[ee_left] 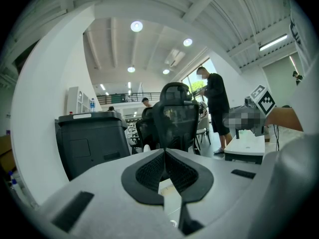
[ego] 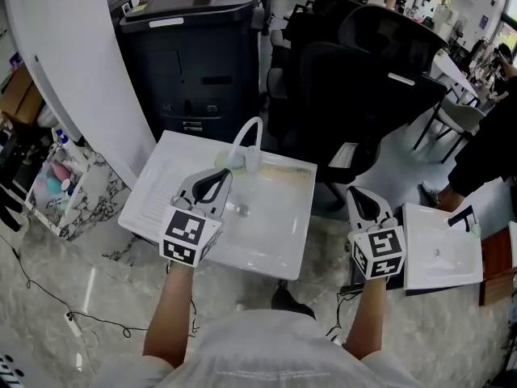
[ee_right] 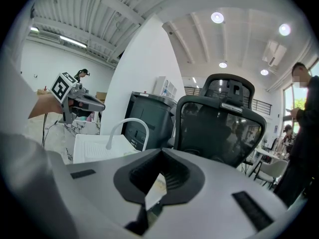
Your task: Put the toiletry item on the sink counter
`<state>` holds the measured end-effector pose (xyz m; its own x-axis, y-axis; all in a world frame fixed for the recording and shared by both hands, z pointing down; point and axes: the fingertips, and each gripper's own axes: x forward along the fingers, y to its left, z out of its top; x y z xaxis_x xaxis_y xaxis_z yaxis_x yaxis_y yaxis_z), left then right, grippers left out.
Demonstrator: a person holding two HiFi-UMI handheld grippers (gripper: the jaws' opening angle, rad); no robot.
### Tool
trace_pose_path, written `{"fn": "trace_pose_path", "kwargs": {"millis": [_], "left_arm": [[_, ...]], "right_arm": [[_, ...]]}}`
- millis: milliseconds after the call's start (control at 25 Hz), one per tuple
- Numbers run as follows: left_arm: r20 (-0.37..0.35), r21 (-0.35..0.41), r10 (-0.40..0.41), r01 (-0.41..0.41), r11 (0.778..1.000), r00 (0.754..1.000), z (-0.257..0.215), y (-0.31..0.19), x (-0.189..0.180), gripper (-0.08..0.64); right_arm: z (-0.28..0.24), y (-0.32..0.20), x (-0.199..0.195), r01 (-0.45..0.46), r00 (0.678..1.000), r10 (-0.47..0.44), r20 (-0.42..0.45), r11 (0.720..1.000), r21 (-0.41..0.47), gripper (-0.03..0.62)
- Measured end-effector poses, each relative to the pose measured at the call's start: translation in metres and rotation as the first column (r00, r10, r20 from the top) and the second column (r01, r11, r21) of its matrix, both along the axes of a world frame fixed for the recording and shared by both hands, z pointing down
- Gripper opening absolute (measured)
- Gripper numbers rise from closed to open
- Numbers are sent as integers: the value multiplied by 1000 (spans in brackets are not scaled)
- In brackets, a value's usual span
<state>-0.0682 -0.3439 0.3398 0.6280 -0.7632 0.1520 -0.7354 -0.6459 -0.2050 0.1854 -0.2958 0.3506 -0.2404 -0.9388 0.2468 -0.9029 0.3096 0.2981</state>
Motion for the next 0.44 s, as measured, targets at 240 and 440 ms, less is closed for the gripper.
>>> {"fn": "trace_pose_path", "kwargs": {"millis": [240, 440], "left_arm": [[-3, -13, 8, -8, 1000, 1000, 4, -2, 4, 14], [-5, -21, 9, -9, 1000, 1000, 4, -5, 7, 14]], "right_arm": [[6, -1, 1, 1, 1000, -1, 3, 1000, -15, -3], [9, -3, 4, 3, 1000, -3, 9, 1000, -27, -3]]}}
